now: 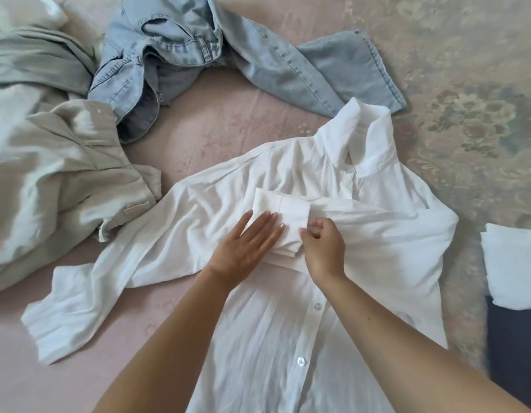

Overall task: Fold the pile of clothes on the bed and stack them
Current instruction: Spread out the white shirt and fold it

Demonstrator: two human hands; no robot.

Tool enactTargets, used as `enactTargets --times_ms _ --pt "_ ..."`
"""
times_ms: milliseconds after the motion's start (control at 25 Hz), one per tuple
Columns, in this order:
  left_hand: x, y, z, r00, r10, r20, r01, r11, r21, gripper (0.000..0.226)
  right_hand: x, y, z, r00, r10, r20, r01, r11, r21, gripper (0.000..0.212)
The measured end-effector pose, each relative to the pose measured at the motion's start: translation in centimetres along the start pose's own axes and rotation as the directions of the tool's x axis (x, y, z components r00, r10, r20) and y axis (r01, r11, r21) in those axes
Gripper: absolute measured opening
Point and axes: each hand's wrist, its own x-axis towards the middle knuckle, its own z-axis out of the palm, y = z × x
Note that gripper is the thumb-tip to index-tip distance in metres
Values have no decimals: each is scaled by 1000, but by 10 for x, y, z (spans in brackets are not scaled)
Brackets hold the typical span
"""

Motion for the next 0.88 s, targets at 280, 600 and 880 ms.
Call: enactTargets --times_ms 280,600,880 --pt "-47 -26 -29 929 -369 -7 357 903 -239 63 -5 9 12 772 -581 256 554 419 -720 56" --pt "-214 -66 -26 725 -682 101 689 719 -89 70 -12 10 36 743 -229 629 668 206 -715 64" --pt "-293 -58 -22 414 -794 445 910 372 -182 56 -19 11 24 801 -78 593 594 223 -773 65"
